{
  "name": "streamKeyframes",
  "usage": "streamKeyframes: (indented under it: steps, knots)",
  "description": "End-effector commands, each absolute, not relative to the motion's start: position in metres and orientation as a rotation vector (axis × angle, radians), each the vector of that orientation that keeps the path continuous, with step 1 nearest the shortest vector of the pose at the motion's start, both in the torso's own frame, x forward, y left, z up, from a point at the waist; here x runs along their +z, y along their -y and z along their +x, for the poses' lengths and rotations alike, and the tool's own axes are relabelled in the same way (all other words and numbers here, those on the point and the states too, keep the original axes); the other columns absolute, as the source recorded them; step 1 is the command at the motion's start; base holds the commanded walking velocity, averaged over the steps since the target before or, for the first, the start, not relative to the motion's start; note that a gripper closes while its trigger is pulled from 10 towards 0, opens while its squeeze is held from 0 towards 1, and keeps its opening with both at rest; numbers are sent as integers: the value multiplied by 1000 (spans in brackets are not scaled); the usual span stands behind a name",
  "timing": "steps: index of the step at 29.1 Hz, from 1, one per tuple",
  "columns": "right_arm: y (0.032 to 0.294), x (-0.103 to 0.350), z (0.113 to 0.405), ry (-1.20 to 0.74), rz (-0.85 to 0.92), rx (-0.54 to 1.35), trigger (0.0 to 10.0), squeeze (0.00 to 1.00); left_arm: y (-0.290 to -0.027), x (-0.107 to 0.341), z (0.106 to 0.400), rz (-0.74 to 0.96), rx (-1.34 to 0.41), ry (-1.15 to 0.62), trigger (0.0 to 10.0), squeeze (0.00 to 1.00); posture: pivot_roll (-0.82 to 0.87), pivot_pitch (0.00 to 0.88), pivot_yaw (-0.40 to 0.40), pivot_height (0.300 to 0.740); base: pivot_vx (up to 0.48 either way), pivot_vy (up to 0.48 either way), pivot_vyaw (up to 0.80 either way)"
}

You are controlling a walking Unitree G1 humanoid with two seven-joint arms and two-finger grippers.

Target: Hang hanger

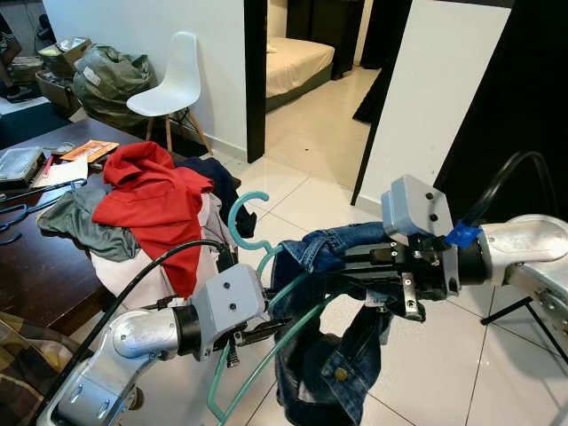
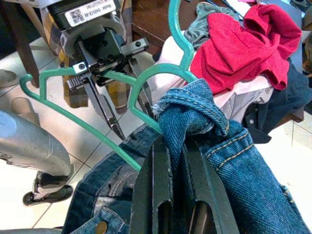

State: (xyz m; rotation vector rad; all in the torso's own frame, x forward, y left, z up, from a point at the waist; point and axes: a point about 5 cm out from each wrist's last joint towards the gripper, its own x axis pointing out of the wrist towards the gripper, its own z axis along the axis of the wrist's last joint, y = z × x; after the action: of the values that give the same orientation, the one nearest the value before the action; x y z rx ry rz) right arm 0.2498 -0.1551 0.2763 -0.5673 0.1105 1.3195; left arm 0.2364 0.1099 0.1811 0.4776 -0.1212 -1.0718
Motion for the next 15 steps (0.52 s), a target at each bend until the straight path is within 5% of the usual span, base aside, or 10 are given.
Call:
streamKeyframes:
  steps: [1,4,7,9,12,13,15]
  knots:
    - [138,281,235,-48,-584,1482,10000,0,-105,181,239,487,-1072,125,10000,0,-94,0,-10,740,0,0,0]
    - [165,286,270,-101,-691,1173,10000,0,-105,179,237,496,-1080,114,10000,0,-90,0,-12,740,0,0,0]
    - [165,286,270,-101,-691,1173,10000,0,-105,179,237,496,-1080,114,10000,0,-90,0,-12,740,0,0,0]
    - [201,287,306,-170,-767,807,10000,0,-107,178,236,508,-1088,101,10000,0,-87,0,-16,740,0,0,0]
    - [201,287,306,-170,-767,807,10000,0,-107,178,236,508,-1088,101,10000,0,-87,0,-16,740,0,0,0]
    - [220,281,324,-213,-748,595,10000,0,-107,177,235,517,-1090,97,10000,0,-83,0,-18,740,0,0,0]
    - [223,276,327,-237,-740,558,10000,0,-107,178,234,518,-1091,98,10000,0,-83,0,-18,740,0,0,0]
